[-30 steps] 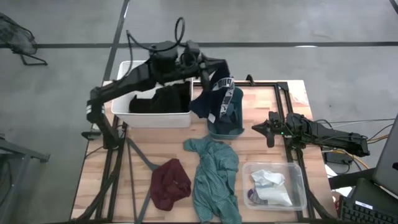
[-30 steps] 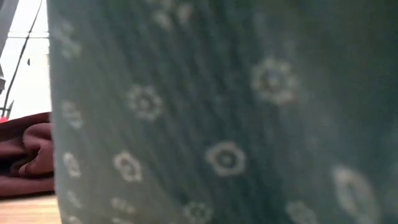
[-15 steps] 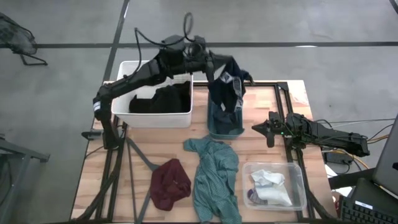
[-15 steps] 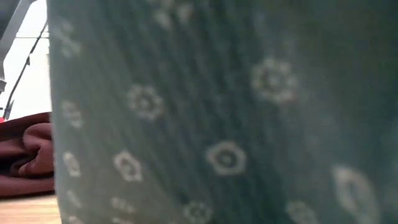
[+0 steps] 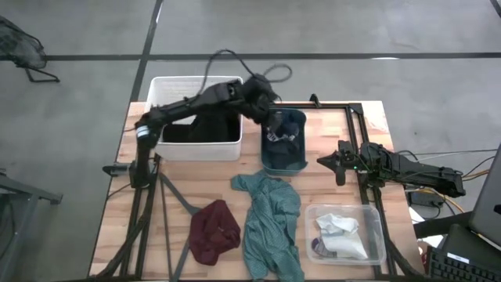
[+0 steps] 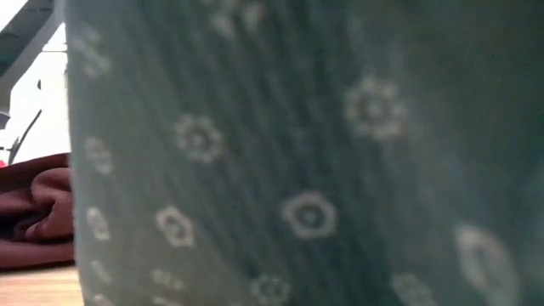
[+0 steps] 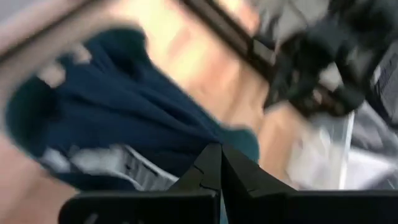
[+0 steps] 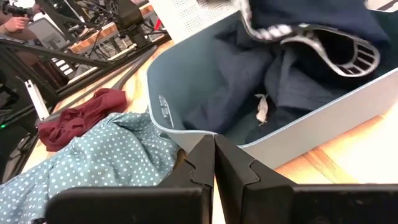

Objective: Pick & Place Cloths
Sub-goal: Put the blue boxer shorts into the blue bin, then put the red shirt into the blue bin

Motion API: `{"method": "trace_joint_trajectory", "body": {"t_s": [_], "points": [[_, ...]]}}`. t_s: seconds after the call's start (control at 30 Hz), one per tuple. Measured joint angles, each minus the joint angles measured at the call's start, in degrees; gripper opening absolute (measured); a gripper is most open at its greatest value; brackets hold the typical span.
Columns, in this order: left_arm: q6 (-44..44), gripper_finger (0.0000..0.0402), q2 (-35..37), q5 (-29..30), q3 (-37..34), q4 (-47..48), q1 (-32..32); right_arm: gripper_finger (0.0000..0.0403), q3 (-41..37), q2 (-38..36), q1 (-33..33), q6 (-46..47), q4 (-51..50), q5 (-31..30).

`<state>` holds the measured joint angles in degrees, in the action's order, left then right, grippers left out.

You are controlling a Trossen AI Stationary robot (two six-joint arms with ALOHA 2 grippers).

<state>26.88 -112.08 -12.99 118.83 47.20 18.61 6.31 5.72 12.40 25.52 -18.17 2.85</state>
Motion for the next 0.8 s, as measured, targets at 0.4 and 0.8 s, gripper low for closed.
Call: {"method": "trace_joint_trajectory", "body": {"t_s": [0.4,0.8], "points": [[1.6,0.0033,-9.0,-13.1,0.0,1.0,-2.5,0.0008,0.0,0.0,0.0,0.0,0.0,0.0],[-1.8,0.0145,-1.3,-13.0,0.0,3.4,-3.0,0.0008,0.0,0.0,0.0,0.0,0.0,0.0]]}}
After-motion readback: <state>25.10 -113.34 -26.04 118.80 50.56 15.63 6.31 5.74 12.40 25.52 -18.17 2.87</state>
